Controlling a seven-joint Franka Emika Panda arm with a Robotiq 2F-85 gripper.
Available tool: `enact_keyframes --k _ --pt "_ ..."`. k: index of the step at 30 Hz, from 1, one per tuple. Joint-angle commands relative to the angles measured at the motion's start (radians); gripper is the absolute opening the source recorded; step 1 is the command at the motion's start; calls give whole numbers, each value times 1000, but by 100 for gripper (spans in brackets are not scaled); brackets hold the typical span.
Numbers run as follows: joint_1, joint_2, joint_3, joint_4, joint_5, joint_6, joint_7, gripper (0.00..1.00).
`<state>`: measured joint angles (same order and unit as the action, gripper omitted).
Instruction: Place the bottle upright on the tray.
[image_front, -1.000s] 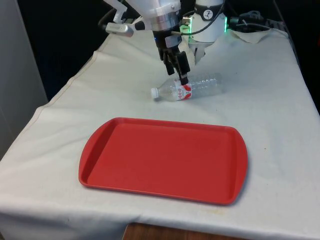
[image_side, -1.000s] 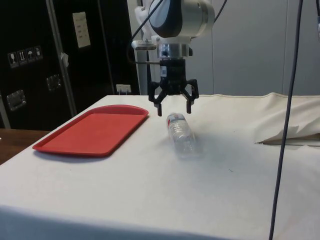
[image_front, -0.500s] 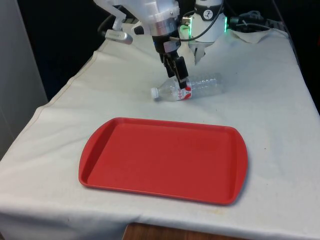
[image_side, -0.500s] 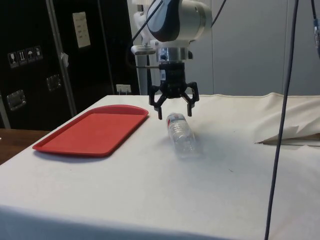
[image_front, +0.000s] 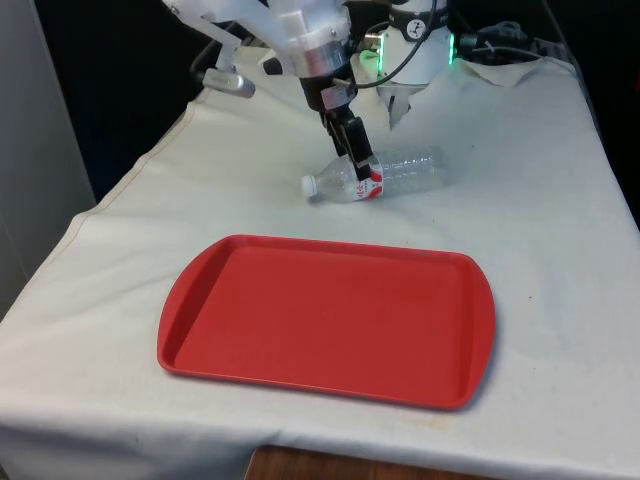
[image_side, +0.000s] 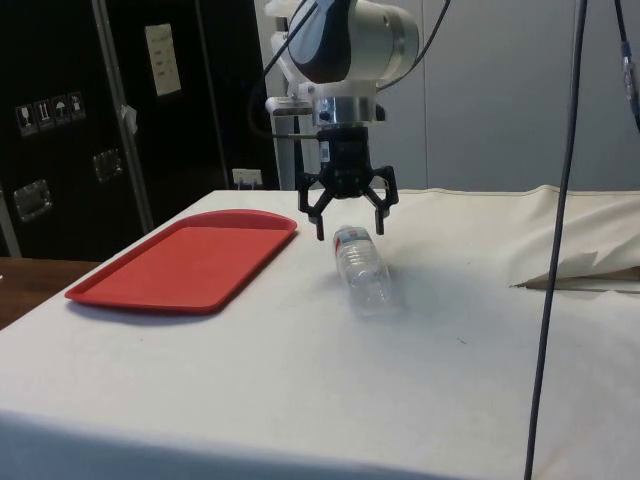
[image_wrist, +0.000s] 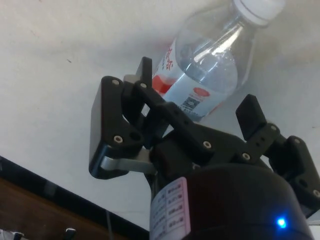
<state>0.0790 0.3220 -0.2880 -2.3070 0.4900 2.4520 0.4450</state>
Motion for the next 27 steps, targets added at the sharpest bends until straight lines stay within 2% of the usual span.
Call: enact_keyframes --k 1,2,3,4,11,12,13,20,21,22,27 --pt "-8 4 6 6 20 -9 -9 100" --pt "-9 5 5 7 24 -11 -9 100" --pt "0 1 -1 1 4 -1 0 100" --pt "-9 7 5 8 28 -14 -8 100" --pt "-8 23 -4 24 54 -40 -8 100" --pt "-1 20 -10 18 38 -32 0 100" --pt "-8 26 -5 27 56 -45 -7 100" --pt "-8 46 -19 51 71 -77 -4 100" --pt "-1 42 -24 44 60 -68 0 100" --pt "-8 49 -22 55 71 -82 -3 100" --pt "-9 72 -34 83 79 -111 -4 100"
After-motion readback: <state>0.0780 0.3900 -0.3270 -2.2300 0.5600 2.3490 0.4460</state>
